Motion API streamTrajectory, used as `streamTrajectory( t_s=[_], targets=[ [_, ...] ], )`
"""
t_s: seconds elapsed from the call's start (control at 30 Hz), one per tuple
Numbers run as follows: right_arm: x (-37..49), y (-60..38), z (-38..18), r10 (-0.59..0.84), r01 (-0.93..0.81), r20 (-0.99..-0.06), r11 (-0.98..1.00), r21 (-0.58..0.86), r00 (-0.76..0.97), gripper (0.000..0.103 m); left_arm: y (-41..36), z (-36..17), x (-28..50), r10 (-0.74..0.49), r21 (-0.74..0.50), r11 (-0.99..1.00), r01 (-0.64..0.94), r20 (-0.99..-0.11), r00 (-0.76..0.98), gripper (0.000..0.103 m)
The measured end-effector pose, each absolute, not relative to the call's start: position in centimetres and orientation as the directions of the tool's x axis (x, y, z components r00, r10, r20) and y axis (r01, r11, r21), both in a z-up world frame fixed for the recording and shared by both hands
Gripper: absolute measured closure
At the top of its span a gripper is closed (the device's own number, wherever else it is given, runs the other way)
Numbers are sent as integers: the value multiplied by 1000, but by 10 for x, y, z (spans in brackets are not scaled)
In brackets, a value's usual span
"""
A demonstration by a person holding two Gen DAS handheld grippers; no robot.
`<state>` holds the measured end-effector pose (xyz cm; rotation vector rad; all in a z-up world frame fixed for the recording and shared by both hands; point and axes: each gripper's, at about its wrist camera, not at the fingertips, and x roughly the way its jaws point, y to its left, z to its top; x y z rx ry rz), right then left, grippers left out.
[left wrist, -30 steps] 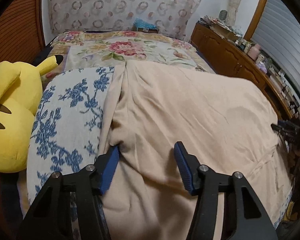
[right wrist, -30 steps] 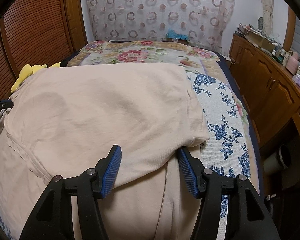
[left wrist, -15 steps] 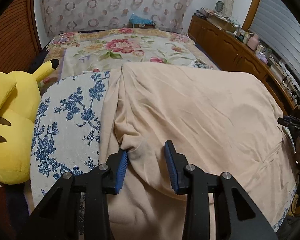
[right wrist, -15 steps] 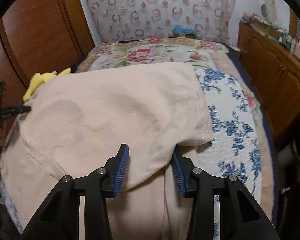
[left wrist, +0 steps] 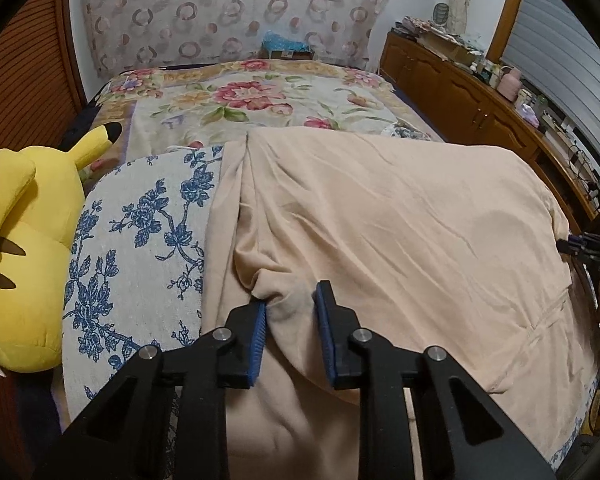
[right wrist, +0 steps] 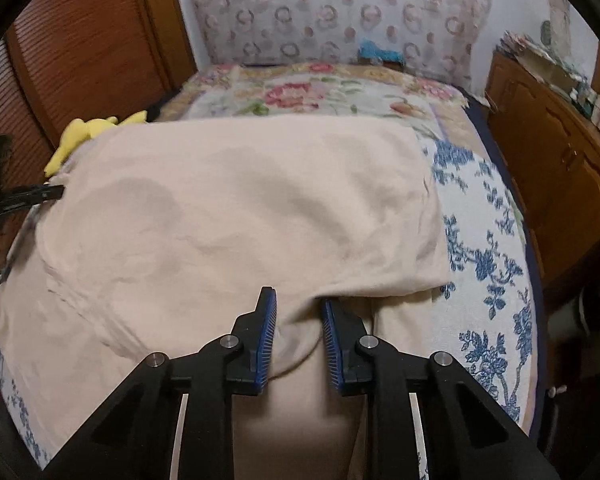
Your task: Fold small clothes
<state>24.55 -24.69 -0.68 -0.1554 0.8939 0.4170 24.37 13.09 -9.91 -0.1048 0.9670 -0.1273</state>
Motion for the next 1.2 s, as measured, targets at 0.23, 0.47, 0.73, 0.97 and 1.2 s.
streamTrajectory(
  t_s=[0.23, 0.47, 0.73, 0.97, 1.2],
  targets=[
    [256, -248, -12, 300, -405, -771, 912, 61, 562, 101, 132, -94, 239, -195, -179, 980, 86, -793, 577, 97],
    [234, -253, 17, 382, -437, -666, 895, 94, 640, 102, 139, -57, 212, -189, -194, 978, 69, -706, 683, 99],
    [193, -270, 46, 410, -452, -577, 889, 78, 706, 102, 142, -37, 180, -188, -204, 977, 67, -659, 728, 99],
    [146, -284, 47, 419, -464, -537, 884, 57, 732, 102, 141, -21, 142, -182, -197, 978, 74, -618, 765, 99],
    [99, -296, 42, 422, -469, -509, 882, 40, 750, 102, 144, -16, 105, -167, -187, 980, 66, -598, 784, 99]
  ],
)
